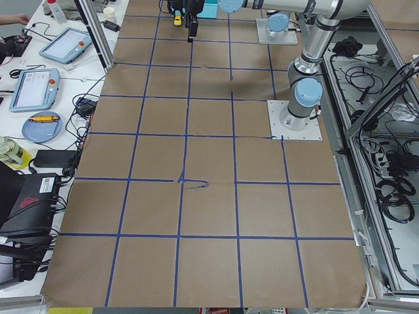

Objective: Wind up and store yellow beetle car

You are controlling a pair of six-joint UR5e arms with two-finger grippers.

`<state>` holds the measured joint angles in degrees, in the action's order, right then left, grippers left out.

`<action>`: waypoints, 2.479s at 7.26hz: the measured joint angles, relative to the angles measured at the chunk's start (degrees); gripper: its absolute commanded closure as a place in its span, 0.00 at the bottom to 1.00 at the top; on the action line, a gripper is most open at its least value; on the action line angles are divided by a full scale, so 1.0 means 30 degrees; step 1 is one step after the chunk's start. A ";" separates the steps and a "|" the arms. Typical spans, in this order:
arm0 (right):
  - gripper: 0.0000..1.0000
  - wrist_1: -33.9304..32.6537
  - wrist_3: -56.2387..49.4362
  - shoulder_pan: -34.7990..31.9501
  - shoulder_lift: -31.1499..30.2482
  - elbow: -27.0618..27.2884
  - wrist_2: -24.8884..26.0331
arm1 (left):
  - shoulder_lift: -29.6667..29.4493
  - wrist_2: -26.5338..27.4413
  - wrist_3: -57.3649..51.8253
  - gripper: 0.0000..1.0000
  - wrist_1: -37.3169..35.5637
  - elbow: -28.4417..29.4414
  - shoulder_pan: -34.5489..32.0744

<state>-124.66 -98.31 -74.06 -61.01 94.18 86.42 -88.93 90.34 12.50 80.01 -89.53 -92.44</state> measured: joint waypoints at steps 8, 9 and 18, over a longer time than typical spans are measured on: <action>1.00 0.9208 -0.1909 0.3834 -0.2915 -0.3522 0.2238 | 0.0237 0.0025 -0.0093 0.00 -0.0138 -0.0298 -0.0093; 1.00 0.8525 -0.2439 0.4311 -0.2715 -0.2884 0.2315 | 0.0242 0.0029 -0.0093 0.00 -0.0131 -0.0302 -0.0097; 0.00 0.3862 -0.3853 0.5633 -0.2524 0.0455 0.2515 | 0.0259 0.0031 -0.0094 0.00 -0.0156 -0.0279 -0.0094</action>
<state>-113.08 -109.87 -57.16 -68.59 95.54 93.97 -88.15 90.44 12.22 79.54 -90.36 -92.72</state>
